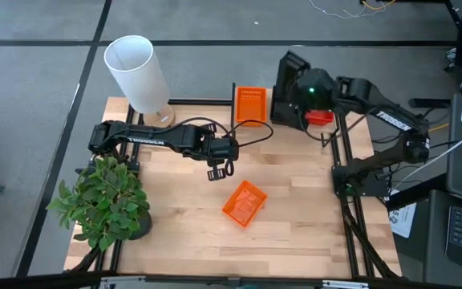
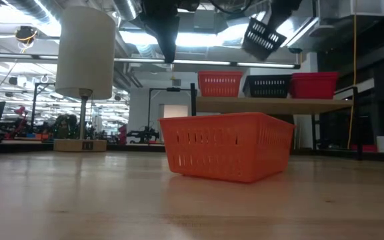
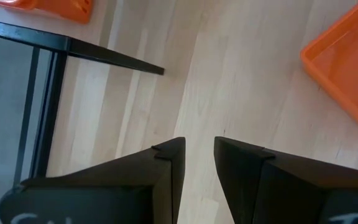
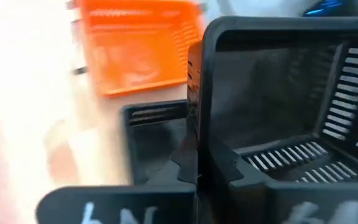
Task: Stack baskets on shelf by color
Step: Stack the black bin on the black bin on the shelf
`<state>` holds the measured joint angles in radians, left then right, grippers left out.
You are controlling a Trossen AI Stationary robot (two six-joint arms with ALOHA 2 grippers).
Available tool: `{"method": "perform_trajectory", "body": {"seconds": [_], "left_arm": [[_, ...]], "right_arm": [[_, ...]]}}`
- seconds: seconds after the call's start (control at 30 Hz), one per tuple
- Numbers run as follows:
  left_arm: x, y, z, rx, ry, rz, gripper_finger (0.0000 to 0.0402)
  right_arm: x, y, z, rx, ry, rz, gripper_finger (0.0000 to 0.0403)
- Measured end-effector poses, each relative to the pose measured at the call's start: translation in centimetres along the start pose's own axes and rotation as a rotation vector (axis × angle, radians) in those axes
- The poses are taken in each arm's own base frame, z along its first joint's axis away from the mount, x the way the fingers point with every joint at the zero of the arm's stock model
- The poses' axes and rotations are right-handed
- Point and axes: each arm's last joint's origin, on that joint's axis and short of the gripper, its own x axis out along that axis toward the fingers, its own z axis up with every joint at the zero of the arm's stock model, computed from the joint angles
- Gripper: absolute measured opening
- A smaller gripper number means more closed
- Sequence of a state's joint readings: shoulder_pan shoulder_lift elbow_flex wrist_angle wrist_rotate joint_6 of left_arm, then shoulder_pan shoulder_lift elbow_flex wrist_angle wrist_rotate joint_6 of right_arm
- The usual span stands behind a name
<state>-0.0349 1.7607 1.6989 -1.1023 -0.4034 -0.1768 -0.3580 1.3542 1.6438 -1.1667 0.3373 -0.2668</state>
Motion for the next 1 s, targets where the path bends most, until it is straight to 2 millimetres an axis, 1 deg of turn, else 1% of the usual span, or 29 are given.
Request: {"method": "perform_trajectory", "body": {"seconds": [0.07,0.17,0.33,0.47,0.73,0.83,1.0], "left_arm": [[0.0,0.0,0.0,0.000,0.000,0.000,0.0078],[0.0,0.0,0.0,0.000,0.000,0.000,0.0078],[0.0,0.0,0.0,0.000,0.000,0.000,0.0078],[0.0,0.0,0.0,0.003,0.000,0.000,0.0078],[0.0,0.0,0.0,0.003,-0.003,0.011,0.0078],[0.0,0.0,0.0,0.001,-0.005,0.011,0.0078],[0.0,0.0,0.0,0.001,-0.007,0.011,0.0078]], "right_arm": [[1.1,0.3,-0.3,-0.010,0.051,0.059,0.0001],[2.8,1.0,-0.7,-0.031,0.131,0.068,0.0001],[4.7,1.8,-1.1,-0.068,0.212,0.095,0.0001],[5.3,2.1,-1.3,-0.078,0.240,0.106,0.0001],[5.8,2.2,-1.8,-0.087,0.279,0.120,0.0002],[6.2,2.2,-1.8,-0.086,0.288,0.112,0.0014],[6.6,2.1,-1.7,-0.106,0.298,0.105,0.0046]]}}
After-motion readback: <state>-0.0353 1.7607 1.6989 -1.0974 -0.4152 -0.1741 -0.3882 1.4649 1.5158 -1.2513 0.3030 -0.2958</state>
